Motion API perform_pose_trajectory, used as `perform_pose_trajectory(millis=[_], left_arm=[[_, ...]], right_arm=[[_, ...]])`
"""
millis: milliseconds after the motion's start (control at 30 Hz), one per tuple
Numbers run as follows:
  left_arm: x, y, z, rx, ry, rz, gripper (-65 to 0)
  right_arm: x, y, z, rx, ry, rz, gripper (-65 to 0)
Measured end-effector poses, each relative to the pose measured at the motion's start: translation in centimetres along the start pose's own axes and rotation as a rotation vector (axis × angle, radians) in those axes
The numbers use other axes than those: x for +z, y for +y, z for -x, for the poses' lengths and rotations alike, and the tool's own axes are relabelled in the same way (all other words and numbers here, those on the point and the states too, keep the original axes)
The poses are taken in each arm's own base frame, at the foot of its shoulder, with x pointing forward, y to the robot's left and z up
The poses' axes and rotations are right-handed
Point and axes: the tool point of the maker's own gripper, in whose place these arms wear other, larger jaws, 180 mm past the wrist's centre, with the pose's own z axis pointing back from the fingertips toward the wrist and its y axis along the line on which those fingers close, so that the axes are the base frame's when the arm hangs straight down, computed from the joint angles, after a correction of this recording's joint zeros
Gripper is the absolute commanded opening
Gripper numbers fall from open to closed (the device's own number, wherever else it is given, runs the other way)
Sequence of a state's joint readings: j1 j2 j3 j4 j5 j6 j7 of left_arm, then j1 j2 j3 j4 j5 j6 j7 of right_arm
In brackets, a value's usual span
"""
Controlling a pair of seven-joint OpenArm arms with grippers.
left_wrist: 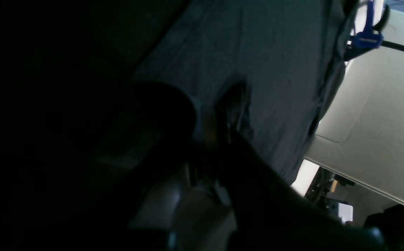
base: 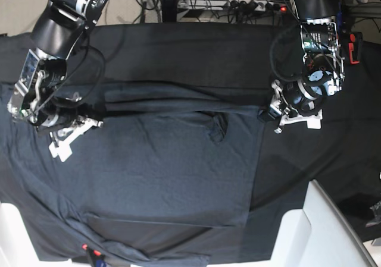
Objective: Fold the T-shirt properly
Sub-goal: 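Spread both grippers apart, stretching the collar edge outward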
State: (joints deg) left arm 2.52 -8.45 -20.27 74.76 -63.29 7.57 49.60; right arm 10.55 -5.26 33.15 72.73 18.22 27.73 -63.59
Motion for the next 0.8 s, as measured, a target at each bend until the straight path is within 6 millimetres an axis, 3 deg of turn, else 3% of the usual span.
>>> perform_pose_trajectory(millis=[100,167,300,400,567,700,800], left_arm=[[-0.6,-0.7,0.0,-0.055,0.010,-0.013,-65.0],[-1.1,-1.3,0.4,-0.101,0.023,-0.024,-65.0],[-1.5,-1.6,1.1,-0.106,0.035,-0.021,-63.7],[-1.4,-1.4,0.8,-0.110,0.031,-0.027,-47.6],[-0.9,-1.2,-0.3,-0.083,-0.001,-0.023,-26.2],[0.7,0.1,-3.2,-0.028,-0.092,-0.035,-13.8],[1.2,0.4,-4.0,-0.018,-0.113,-0.036,-9.4]], right_arm=[[0.0,-0.2,-0.1,-0.030,-0.004,0.012,-63.3],[0.0,-0.3,-0.3,-0.038,-0.019,0.015,-58.2],[0.0,-0.3,-0.7,-0.037,-0.038,0.015,-36.8],[0.0,-0.4,-0.6,-0.039,-0.041,0.016,-27.5],[0.2,-0.4,-1.3,-0.032,-0.077,0.016,-27.3],[1.5,-0.5,-2.2,0.109,-0.109,0.007,-27.3],[3.5,-0.6,-3.7,0.165,-0.175,0.042,-27.3]])
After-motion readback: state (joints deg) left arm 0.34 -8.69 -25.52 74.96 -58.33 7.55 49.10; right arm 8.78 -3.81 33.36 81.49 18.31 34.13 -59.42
